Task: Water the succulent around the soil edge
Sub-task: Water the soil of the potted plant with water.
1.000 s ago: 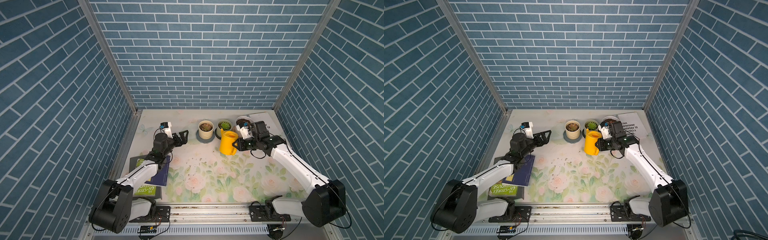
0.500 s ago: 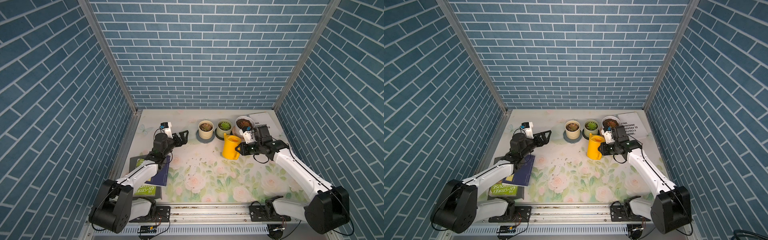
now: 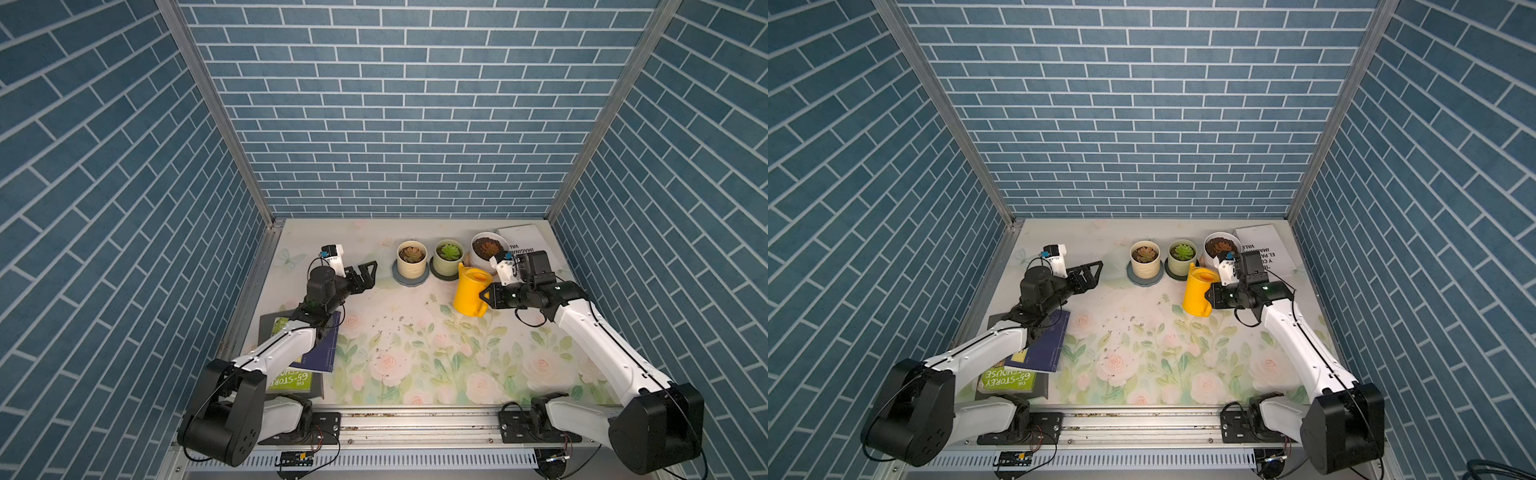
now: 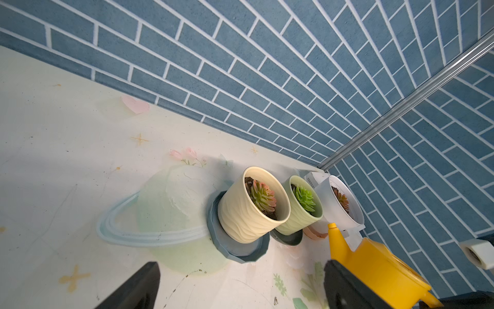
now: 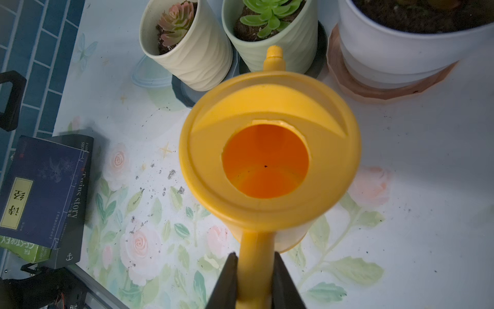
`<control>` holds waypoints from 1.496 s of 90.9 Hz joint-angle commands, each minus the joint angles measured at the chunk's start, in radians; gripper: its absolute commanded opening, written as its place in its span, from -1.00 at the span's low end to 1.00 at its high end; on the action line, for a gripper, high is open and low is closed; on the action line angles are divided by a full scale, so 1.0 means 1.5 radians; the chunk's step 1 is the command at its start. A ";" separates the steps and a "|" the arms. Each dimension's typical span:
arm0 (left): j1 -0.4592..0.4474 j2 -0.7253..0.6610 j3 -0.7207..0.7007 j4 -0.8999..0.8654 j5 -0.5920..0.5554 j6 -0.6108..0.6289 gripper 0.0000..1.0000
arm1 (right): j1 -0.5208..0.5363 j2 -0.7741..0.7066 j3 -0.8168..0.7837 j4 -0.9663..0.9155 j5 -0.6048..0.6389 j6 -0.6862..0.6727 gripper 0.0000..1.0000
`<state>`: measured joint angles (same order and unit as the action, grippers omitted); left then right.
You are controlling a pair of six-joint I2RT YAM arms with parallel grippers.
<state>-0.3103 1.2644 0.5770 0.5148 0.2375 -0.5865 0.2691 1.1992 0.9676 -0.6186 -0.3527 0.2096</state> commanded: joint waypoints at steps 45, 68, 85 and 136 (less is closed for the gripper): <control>-0.004 -0.003 -0.010 0.019 0.007 0.008 1.00 | -0.026 0.033 0.058 0.035 -0.012 -0.033 -1.00; -0.004 -0.004 -0.010 0.020 0.008 0.008 1.00 | -0.029 0.047 0.068 0.052 -0.022 -0.030 -1.00; -0.004 -0.005 -0.012 0.020 0.008 0.008 1.00 | -0.031 0.063 0.072 0.064 -0.030 -0.030 -1.00; -0.004 -0.002 -0.012 0.024 0.013 0.006 1.00 | -0.030 -0.033 0.002 0.003 -0.022 -0.019 -1.00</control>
<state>-0.3111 1.2644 0.5735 0.5220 0.2455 -0.5865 0.2287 1.2011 0.9997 -0.5743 -0.3851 0.1928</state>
